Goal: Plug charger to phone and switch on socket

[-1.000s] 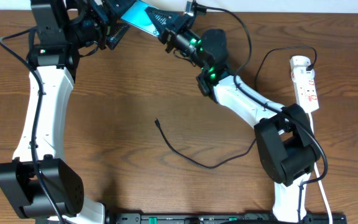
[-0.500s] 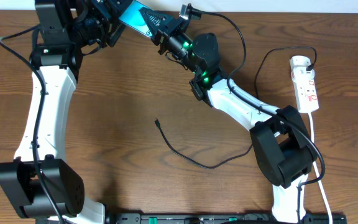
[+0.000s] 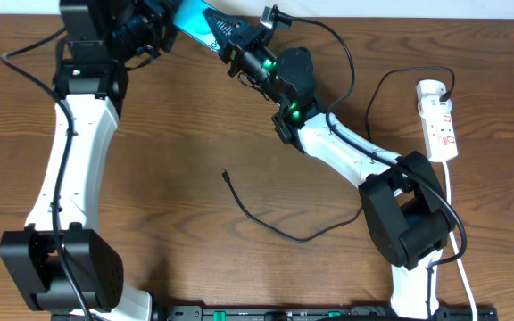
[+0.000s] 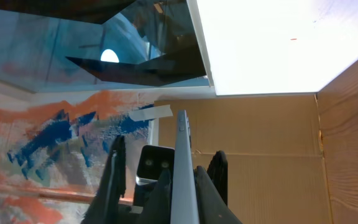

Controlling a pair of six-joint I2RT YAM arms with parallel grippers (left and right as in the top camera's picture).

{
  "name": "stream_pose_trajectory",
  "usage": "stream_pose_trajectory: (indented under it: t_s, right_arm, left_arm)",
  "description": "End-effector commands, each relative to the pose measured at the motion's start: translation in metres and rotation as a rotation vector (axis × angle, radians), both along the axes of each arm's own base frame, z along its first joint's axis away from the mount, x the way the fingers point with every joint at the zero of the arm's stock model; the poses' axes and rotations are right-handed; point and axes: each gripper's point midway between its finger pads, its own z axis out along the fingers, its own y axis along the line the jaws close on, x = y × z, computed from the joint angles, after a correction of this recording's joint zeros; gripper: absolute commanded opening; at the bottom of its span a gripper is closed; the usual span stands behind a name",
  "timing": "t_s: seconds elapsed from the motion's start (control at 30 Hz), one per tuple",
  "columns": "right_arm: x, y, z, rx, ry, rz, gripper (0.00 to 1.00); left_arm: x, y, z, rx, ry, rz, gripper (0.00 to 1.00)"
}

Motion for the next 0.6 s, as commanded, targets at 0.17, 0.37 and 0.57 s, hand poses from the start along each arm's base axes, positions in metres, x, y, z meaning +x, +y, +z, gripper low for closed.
stream_pose_trajectory:
  t_s: [0.17, 0.37, 0.57]
  right_arm:
    - [-0.0029, 0.0004, 0.0153, 0.029, -0.021, -0.001, 0.01]
    - [-0.0022, -0.0003, 0.0154, 0.03, -0.02, -0.006, 0.01]
    - [-0.0021, -0.0003, 0.0154, 0.03, -0.02, -0.006, 0.01]
  left_arm:
    - [0.0021, -0.0078, 0.0004, -0.001, -0.003, 0.0, 0.51]
    - [0.0021, -0.0078, 0.0004, -0.001, -0.003, 0.0, 0.34]
    - [0.0021, -0.0078, 0.0004, -0.001, -0.003, 0.0, 0.33]
